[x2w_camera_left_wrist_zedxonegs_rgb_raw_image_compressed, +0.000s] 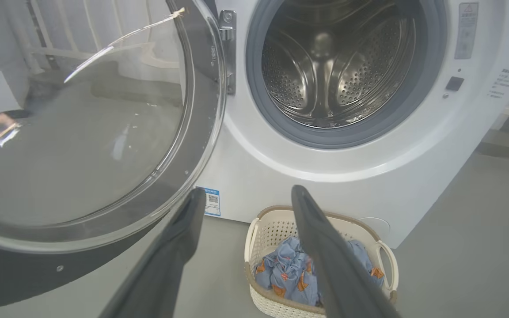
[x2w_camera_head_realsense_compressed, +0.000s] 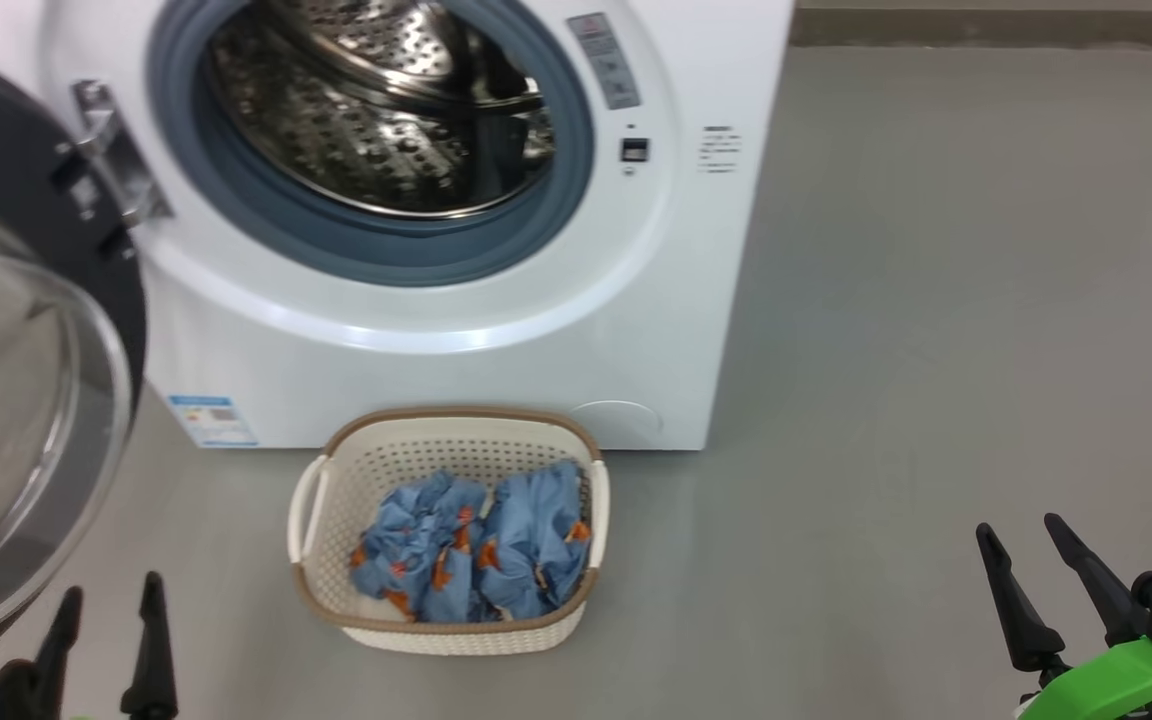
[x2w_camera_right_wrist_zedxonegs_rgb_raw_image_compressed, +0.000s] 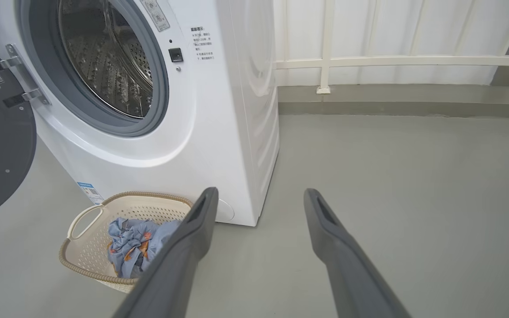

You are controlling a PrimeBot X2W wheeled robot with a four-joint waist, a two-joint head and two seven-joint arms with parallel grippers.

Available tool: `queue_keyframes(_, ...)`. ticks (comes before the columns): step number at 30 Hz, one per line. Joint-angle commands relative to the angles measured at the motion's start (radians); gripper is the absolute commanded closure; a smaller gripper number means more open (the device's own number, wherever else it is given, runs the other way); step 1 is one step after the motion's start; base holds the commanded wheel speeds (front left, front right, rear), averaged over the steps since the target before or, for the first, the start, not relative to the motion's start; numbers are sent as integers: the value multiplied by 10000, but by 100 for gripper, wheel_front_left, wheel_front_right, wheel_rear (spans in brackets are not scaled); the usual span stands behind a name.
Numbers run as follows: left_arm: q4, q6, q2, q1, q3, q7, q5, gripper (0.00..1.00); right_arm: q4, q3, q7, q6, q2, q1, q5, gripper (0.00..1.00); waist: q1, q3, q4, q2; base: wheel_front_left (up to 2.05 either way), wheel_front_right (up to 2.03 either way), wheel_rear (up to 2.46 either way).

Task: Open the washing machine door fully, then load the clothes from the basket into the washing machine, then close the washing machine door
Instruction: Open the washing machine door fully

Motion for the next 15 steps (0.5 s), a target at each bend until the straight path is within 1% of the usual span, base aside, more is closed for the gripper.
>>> queue_keyframes(1, -300, -21, 345, -66, 231, -66, -76, 0, -256, 135, -120, 27, -196, -5, 6, 0, 0, 10, -438, 0, 0, 0, 0)
queue_keyframes(8, -637, -22, 570, 2, -578, -66, -481, 0, -266, 80, -120, 27, -156, 26, -1, 0, 0, -11, -1060, 0, 0, 0, 0)
queue_keyframes(15, -963, -22, 678, -64, -909, -66, -877, 0, -314, -24, -120, 27, -153, 27, 5, 0, 0, 11, -1460, 0, 0, 0, 0)
